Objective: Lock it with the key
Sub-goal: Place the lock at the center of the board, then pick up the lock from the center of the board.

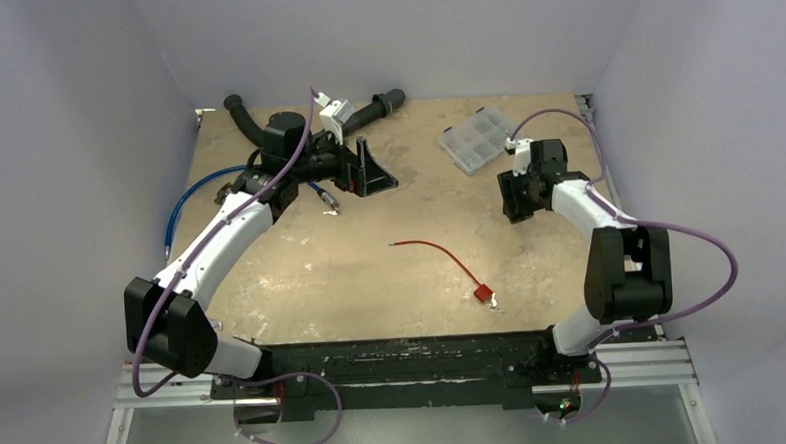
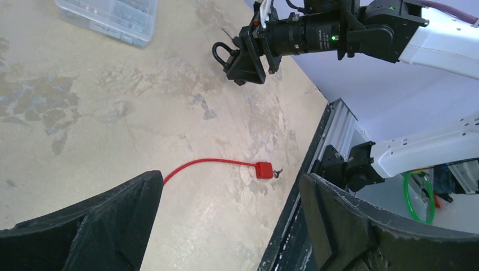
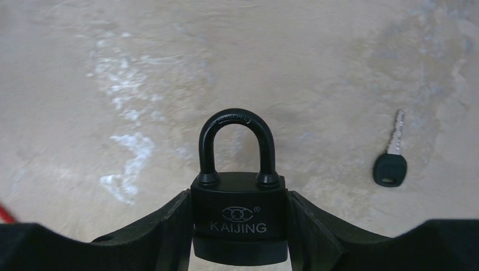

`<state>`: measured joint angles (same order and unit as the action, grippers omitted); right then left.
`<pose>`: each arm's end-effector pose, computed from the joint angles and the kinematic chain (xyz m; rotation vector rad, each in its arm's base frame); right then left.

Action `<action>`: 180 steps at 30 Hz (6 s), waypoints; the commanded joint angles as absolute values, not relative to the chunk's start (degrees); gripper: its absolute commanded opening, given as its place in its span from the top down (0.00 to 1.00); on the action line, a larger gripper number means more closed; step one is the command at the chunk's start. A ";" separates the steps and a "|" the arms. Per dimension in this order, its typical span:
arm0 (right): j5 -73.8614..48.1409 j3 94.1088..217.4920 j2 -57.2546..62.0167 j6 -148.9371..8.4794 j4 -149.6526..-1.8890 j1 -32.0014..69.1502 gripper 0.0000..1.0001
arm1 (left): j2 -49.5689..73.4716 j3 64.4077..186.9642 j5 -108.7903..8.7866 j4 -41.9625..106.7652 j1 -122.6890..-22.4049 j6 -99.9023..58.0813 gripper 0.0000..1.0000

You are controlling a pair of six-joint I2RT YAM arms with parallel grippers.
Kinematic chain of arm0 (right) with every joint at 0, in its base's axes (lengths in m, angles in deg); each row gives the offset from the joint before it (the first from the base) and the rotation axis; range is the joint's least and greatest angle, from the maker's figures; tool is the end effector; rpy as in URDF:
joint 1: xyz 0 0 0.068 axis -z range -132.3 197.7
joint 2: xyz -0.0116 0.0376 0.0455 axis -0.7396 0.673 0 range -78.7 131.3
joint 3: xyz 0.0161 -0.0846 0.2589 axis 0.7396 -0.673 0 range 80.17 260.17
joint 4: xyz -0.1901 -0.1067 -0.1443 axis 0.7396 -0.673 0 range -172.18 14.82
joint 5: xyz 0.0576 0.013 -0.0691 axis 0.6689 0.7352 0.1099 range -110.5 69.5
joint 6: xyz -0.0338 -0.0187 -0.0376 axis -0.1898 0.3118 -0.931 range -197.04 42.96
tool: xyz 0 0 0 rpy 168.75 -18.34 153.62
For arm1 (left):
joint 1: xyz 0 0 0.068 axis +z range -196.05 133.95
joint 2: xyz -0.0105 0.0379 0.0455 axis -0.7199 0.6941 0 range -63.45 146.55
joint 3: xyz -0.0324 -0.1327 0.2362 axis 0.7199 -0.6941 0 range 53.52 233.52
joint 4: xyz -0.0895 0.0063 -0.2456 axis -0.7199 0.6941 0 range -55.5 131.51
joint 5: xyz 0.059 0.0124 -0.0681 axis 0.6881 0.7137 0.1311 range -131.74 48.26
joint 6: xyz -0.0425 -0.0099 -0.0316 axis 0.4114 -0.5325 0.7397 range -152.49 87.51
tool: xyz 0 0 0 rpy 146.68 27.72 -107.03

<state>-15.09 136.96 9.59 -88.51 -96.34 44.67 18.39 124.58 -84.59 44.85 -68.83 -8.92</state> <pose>0.3181 0.0201 0.2136 -0.3529 2.4598 0.0554 0.2930 -0.1493 0.3520 0.5175 1.9778 -1.2449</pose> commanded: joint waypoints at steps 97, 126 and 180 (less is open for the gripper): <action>-15.21 132.50 12.11 -99.63 -111.19 15.73 0.58 | 13.31 118.19 -58.12 46.28 -69.07 -26.98 0.00; -18.11 132.20 -2.95 -103.03 -99.16 15.38 1.00 | 18.19 124.05 -81.46 54.39 -64.88 -32.00 0.00; 15.91 138.00 -17.71 -98.42 -103.87 22.59 0.11 | 19.17 133.35 -98.18 77.00 -72.37 -67.67 1.00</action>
